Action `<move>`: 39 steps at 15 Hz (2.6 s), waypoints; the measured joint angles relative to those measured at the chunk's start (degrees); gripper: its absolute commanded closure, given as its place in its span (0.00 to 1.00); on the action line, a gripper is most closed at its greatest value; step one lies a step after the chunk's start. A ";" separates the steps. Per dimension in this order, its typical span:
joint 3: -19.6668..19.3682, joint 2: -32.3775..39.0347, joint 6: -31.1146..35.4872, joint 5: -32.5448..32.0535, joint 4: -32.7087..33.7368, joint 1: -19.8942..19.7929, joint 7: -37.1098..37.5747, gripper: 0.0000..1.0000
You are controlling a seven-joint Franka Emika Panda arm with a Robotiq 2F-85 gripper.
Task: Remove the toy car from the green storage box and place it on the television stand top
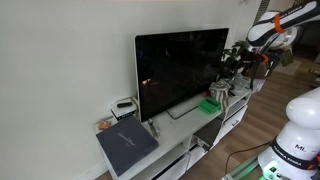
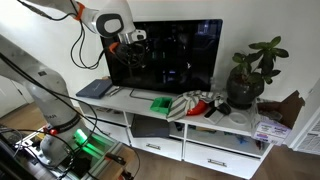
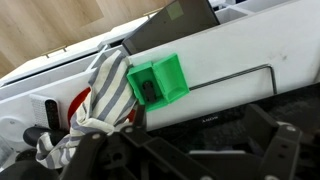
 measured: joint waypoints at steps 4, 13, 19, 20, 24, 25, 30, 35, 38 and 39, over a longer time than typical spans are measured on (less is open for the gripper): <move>-0.03 11.18 4.61 0.26 4.91 0.64 -1.46 0.00; 1.32 35.13 18.90 2.53 14.18 0.21 -4.74 0.00; 5.47 47.18 25.98 4.23 19.37 -3.68 -6.95 0.00; 5.47 47.56 25.98 4.20 19.44 -3.68 -6.88 0.00; 5.60 46.95 25.97 4.19 19.43 -3.62 -6.82 0.00; 5.63 46.90 25.97 4.19 19.43 -3.62 -6.82 0.00; 6.01 48.41 25.70 3.88 20.70 -3.44 -5.45 0.00; 6.10 55.93 25.58 3.65 26.80 -2.28 -1.17 0.18; 6.14 61.07 25.51 3.62 30.91 -1.95 0.23 0.29; 6.15 62.66 25.37 3.62 32.24 -1.92 0.48 0.29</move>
